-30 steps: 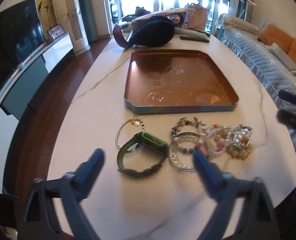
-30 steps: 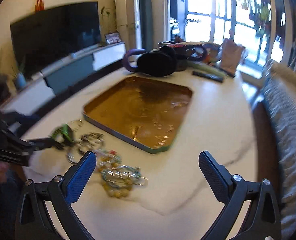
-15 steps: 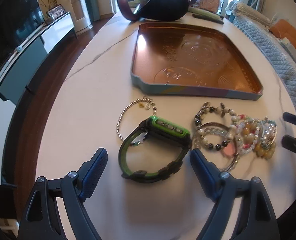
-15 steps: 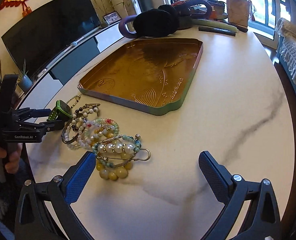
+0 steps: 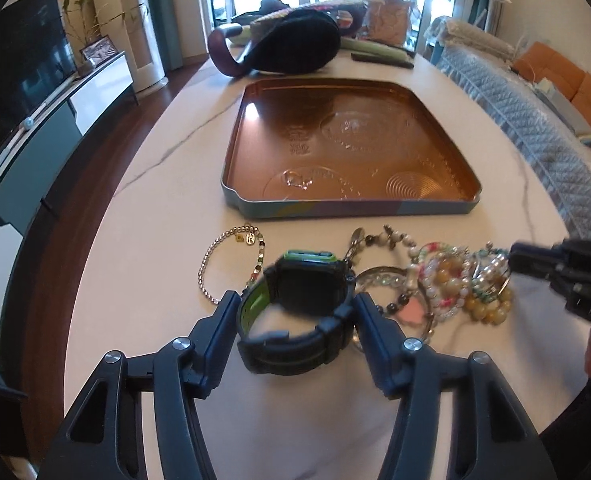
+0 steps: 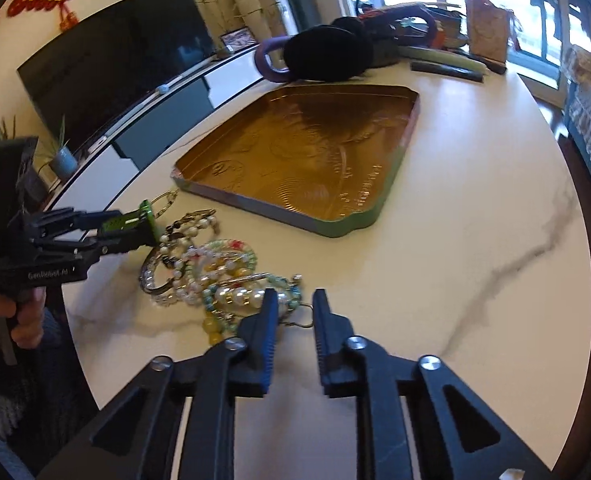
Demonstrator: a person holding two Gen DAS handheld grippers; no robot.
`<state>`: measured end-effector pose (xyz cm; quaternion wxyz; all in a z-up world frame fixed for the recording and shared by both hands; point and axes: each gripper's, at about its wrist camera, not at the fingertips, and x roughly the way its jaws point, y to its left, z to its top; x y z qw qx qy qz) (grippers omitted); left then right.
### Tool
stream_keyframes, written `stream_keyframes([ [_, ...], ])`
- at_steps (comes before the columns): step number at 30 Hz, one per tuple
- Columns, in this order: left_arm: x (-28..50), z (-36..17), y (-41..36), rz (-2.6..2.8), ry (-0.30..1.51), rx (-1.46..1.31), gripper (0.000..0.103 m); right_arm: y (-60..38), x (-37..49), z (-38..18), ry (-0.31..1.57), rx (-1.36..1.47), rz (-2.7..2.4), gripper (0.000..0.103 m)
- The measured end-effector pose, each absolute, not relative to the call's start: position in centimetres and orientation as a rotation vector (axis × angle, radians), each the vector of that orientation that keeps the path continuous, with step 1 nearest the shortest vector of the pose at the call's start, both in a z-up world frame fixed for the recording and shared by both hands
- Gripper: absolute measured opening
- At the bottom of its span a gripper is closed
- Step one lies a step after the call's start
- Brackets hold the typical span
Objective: Organize jewelry
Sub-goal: 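Lower the left tool onto the black-green smartwatch and close on its band, then lift the smartwatch with the left tool while the right tool grasps the jade bracelet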
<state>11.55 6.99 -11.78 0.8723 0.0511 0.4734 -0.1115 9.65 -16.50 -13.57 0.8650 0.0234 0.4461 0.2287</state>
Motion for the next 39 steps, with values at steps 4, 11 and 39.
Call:
stream_keyframes([
  [4, 11.2, -11.6, 6.9, -0.234, 0.984, 0.109, 0.058, -16.0, 9.8, -14.1, 0.953, 0.017, 0.48, 0.01],
  [11, 10.7, -12.1, 6.3, -0.223, 0.978, 0.163, 0.06, -15.7, 10.1, -14.2, 0.958, -0.002, 0.477, 0.012],
  [39, 7.3, -13.1, 5.3, -0.28, 1.027, 0.238, 0.052, -14.4, 6.9, -12.8, 0.931, 0.012, 0.537, 0.035],
])
